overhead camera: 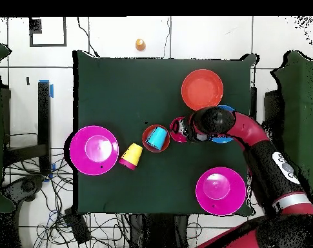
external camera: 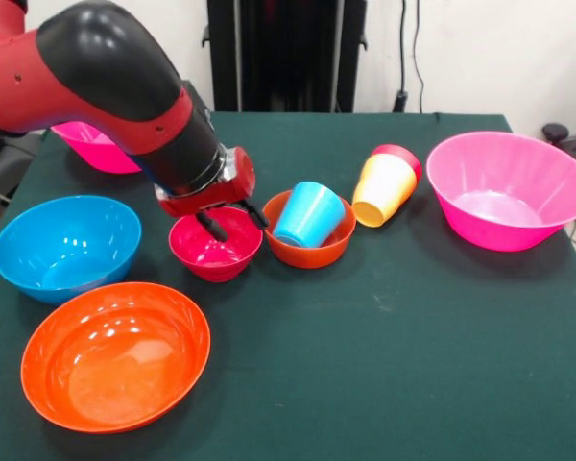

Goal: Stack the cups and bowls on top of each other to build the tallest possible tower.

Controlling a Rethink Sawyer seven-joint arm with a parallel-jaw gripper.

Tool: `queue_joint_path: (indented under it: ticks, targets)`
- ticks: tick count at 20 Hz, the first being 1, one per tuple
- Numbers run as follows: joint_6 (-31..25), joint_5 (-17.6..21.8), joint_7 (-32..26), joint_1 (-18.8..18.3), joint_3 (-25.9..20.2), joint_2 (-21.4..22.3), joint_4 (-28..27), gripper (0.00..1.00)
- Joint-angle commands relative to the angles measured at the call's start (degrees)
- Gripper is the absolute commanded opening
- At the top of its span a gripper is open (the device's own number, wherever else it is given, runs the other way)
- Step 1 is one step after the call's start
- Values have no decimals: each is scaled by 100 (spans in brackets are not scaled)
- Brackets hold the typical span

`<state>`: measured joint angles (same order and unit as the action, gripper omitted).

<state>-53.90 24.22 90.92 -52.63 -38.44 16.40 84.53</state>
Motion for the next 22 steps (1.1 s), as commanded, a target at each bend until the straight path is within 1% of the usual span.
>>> queue_joint_path:
  ticks: [1, 7, 9, 11, 14, 15, 17, 19, 22]
  targets:
    - [-467, -220, -1473, -109, -676, -124, 393, 100]
    - [-445, -189, -1495, -207, -892, -249, 484, 100]
    - [-442, -132, -1490, -227, -923, -264, 496, 100]
    - [-408, -19, -1438, -228, -903, -190, 533, 100]
    - [-207, 539, -1023, 46, -424, 315, 386, 100]
    - [-231, 636, -932, 102, -310, 477, 393, 100]
    - [-347, 739, -688, 242, -123, 776, 429, 100]
    - [-410, 800, -365, 382, 60, 1177, 539, 100]
    - [-876, 764, 9, 684, 332, 1889, 546, 100]
